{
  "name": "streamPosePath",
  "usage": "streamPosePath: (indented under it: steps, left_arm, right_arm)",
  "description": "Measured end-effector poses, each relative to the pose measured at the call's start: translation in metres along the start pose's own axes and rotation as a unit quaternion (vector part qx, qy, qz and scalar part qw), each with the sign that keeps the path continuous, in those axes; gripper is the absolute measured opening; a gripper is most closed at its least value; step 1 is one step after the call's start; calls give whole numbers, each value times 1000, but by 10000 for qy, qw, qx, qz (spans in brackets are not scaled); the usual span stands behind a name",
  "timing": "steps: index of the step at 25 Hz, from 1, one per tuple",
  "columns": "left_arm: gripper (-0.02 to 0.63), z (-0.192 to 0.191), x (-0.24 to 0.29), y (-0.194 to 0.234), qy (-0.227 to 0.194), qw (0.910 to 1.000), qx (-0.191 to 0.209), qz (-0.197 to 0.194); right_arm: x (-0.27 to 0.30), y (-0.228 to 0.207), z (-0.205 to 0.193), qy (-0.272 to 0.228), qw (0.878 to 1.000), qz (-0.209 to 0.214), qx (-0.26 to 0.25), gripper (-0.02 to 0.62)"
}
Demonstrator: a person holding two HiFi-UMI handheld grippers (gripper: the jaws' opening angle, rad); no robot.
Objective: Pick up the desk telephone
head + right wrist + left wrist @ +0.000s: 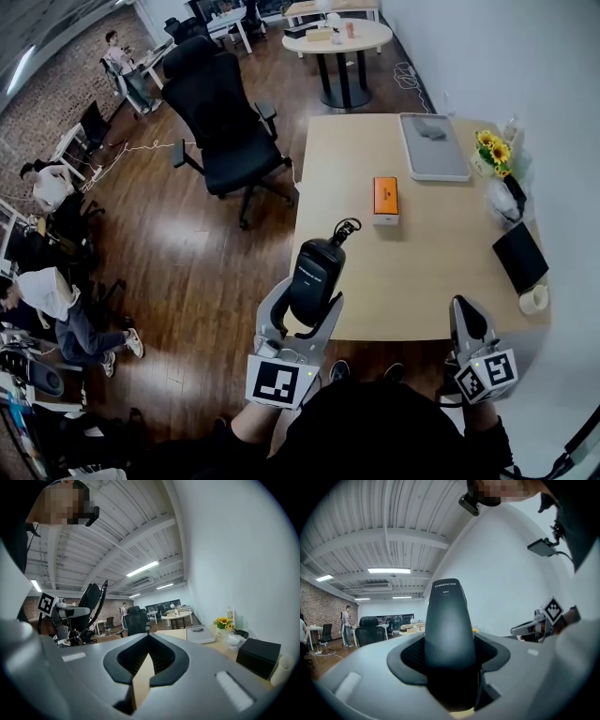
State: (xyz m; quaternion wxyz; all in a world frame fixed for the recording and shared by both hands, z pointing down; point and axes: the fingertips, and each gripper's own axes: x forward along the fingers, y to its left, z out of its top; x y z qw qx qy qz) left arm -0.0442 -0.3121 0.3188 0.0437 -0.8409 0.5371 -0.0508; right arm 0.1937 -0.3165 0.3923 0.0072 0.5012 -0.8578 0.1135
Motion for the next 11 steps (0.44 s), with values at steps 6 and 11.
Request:
streamPosePath:
  steps: [6, 11]
  left_arm:
    - [261, -1, 0, -1, 28, 10000, 73, 7]
    - [261, -8, 0, 0, 77, 9999, 103, 12]
  right_arm:
    - [2, 1, -3, 39, 10000, 20, -9, 0]
    - [3, 1, -7, 43, 10000, -3, -14, 0]
